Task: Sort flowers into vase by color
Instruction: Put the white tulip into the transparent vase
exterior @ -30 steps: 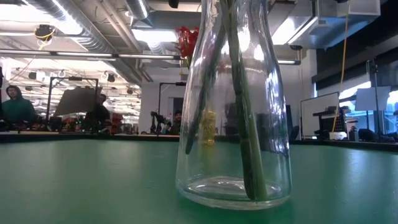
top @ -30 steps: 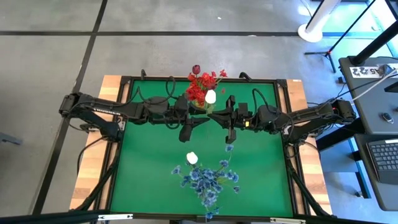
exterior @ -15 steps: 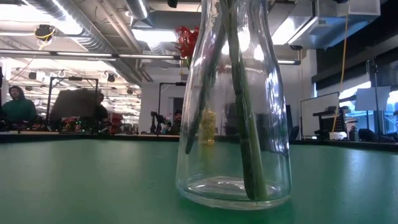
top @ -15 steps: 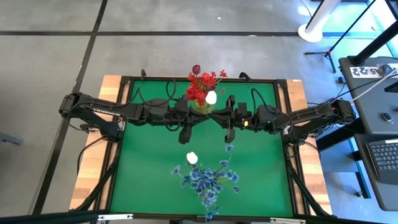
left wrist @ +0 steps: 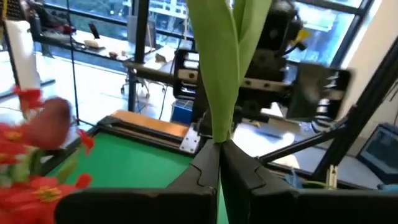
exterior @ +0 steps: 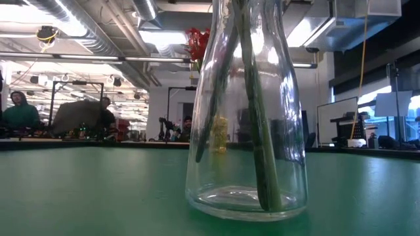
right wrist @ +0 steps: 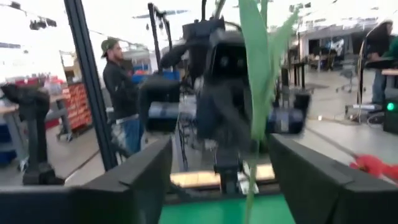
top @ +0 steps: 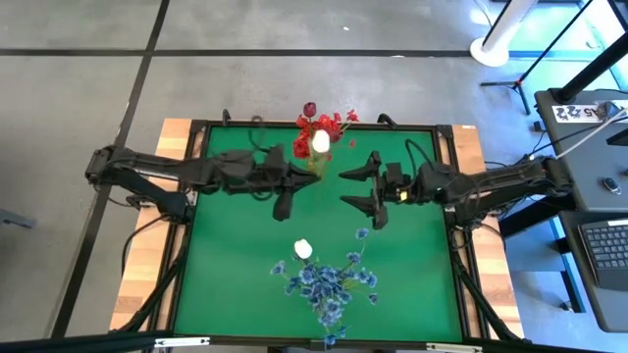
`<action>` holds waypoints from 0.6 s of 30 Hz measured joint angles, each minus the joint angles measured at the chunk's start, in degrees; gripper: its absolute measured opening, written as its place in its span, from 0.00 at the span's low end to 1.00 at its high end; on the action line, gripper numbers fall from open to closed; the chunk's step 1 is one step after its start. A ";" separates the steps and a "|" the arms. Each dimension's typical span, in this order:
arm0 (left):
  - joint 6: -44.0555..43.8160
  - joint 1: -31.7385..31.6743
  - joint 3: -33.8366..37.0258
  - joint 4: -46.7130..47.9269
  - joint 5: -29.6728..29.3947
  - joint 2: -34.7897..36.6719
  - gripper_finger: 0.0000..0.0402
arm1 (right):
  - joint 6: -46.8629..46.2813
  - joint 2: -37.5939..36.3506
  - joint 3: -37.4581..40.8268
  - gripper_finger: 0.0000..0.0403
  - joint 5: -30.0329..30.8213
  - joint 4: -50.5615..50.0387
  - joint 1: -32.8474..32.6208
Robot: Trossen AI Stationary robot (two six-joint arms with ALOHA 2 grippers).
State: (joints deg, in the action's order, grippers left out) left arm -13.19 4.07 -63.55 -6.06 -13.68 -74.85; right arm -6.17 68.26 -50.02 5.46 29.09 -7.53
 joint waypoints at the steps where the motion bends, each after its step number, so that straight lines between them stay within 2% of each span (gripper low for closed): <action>1: 0.00 0.28 0.00 0.85 -0.21 1.29 0.00 | 0.02 -1.53 0.00 0.69 0.09 -2.62 0.00; 6: 0.08 4.18 0.00 2.96 -0.20 8.81 0.00 | 0.02 -8.25 0.00 0.76 2.27 -15.31 0.00; 11: 0.31 12.51 -0.04 3.25 -0.17 15.72 0.00 | -1.29 -12.55 0.00 0.76 6.85 -26.34 0.00; 18: 4.62 27.51 -0.04 -0.30 -3.44 16.69 0.00 | -2.37 -14.55 0.00 0.76 10.41 -33.43 0.02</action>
State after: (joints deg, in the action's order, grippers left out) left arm -8.57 31.59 -63.59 -6.36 -17.11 -58.16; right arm -8.54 53.71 -50.02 15.87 -4.34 -7.51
